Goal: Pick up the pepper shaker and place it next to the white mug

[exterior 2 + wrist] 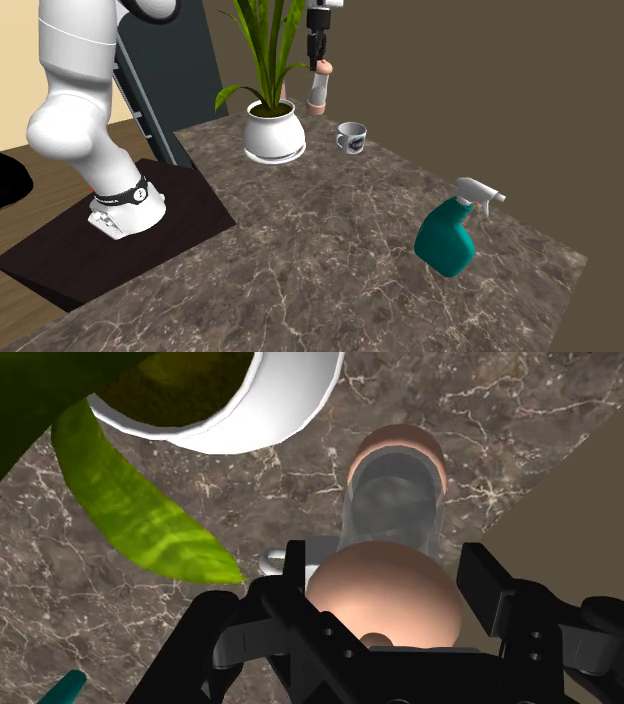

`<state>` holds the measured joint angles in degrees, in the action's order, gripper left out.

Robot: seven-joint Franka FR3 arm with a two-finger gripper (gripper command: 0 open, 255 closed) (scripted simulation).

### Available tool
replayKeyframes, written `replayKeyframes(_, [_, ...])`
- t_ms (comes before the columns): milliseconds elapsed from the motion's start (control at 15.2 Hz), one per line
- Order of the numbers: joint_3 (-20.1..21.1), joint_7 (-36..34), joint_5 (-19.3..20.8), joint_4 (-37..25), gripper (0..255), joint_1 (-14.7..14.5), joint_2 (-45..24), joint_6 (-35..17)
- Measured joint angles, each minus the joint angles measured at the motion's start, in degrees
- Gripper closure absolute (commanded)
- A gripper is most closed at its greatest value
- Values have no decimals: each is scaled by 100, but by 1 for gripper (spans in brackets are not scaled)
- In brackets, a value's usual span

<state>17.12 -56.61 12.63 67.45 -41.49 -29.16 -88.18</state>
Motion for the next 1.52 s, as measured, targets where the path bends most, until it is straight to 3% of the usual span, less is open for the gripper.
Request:
replayKeyframes(1056, [-22, -143, 31, 1234, 255, 114, -10, -1229])
replayKeyframes(1518, [-25, -155, 36, 1324, 255, 121, -18, -1326])
